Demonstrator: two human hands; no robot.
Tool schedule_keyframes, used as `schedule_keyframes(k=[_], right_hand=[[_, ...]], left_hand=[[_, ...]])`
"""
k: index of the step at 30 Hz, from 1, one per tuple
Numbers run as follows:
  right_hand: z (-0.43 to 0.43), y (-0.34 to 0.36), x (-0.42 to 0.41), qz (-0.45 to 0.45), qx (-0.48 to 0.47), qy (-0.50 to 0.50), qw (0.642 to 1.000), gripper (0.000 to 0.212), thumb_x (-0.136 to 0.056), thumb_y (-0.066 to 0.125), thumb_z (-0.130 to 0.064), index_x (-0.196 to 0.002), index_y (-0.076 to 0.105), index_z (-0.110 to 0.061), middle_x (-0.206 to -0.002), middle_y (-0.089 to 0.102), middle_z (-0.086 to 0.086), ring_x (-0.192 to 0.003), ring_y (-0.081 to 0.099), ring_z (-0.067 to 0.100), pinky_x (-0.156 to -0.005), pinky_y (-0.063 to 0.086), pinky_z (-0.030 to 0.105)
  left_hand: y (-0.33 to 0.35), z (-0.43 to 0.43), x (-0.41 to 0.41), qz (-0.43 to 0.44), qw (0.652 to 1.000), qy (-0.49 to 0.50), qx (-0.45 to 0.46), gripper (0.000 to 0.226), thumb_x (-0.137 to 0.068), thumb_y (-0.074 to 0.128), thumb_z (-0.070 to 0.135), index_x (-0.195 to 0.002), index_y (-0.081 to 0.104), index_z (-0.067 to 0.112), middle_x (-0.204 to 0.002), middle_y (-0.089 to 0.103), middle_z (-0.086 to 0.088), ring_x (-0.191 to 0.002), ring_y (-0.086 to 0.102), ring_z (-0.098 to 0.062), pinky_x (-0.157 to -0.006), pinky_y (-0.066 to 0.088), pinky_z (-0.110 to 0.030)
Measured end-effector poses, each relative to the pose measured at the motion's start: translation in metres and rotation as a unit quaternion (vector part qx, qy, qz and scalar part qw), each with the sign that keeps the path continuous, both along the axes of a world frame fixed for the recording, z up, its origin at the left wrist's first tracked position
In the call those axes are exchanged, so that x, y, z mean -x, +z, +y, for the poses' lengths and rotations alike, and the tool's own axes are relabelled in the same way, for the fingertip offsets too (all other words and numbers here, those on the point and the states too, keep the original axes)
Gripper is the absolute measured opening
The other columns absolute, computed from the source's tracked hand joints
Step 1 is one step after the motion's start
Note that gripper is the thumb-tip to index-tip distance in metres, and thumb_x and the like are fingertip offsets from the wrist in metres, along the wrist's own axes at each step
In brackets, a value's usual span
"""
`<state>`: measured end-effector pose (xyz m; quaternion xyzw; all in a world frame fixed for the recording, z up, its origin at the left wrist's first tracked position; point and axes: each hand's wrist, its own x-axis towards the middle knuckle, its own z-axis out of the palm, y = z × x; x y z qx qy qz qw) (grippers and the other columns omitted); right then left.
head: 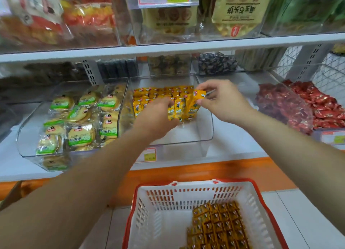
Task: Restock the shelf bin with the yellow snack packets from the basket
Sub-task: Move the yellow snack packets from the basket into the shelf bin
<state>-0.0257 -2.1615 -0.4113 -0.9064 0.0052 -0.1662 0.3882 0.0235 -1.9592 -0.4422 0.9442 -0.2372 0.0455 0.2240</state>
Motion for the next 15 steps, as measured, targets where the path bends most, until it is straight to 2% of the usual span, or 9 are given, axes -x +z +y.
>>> schedule_keyframes(k=[3, 6, 9, 11, 15], right_hand=[[-0.003, -0.002, -0.04, -0.003, 0.119, 0.019, 0.993, 0.031, -0.082, 0.077, -0.016, -0.112, 0.072, -0.022, -0.097, 0.07, -0.004, -0.088, 0.066, 0.014, -0.091, 0.054, 0.035], [-0.005, -0.005, -0.068, -0.004, 0.176, 0.042, 0.984, 0.033, -0.082, 0.076, -0.015, -0.114, 0.072, -0.023, -0.102, 0.073, -0.001, -0.088, 0.066, 0.014, -0.084, 0.048, 0.024], [-0.01, -0.008, -0.088, 0.023, 0.223, 0.062, 0.973, 0.036, -0.084, 0.074, -0.015, -0.119, 0.069, -0.023, -0.105, 0.073, 0.003, -0.093, 0.067, 0.017, -0.079, 0.047, 0.024], [-0.012, -0.01, -0.097, 0.035, 0.246, 0.075, 0.966, 0.037, -0.086, 0.072, -0.015, -0.122, 0.067, -0.023, -0.11, 0.071, 0.0, -0.095, 0.064, 0.013, -0.076, 0.041, 0.021], [-0.013, -0.009, -0.107, 0.06, 0.243, 0.091, 0.964, 0.036, -0.089, 0.07, -0.013, -0.123, 0.064, -0.022, -0.118, 0.068, -0.002, -0.099, 0.06, 0.01, -0.091, 0.048, 0.026]], left_hand=[[-0.013, -0.014, -0.047, -0.05, 0.996, 0.002, -0.074, 0.068, -0.084, 0.078, 0.041, -0.143, 0.048, 0.026, -0.142, 0.052, -0.004, -0.132, 0.045, -0.028, -0.106, 0.04, -0.04], [-0.027, -0.023, -0.079, -0.07, 0.993, 0.004, -0.094, 0.067, -0.079, 0.079, 0.044, -0.138, 0.051, 0.033, -0.138, 0.053, -0.008, -0.128, 0.046, -0.033, -0.103, 0.04, -0.043], [-0.041, -0.032, -0.096, -0.086, 0.99, -0.008, -0.109, 0.075, -0.073, 0.08, 0.055, -0.139, 0.05, 0.036, -0.14, 0.051, -0.009, -0.128, 0.045, -0.035, -0.104, 0.037, -0.046], [-0.048, -0.037, -0.103, -0.101, 0.989, -0.011, -0.108, 0.08, -0.071, 0.081, 0.058, -0.14, 0.049, 0.034, -0.142, 0.049, -0.01, -0.13, 0.043, -0.036, -0.105, 0.036, -0.048], [-0.055, -0.036, -0.11, -0.125, 0.987, 0.008, -0.099, 0.07, -0.07, 0.082, 0.056, -0.131, 0.055, 0.033, -0.139, 0.048, -0.008, -0.13, 0.041, -0.035, -0.107, 0.035, -0.049]])
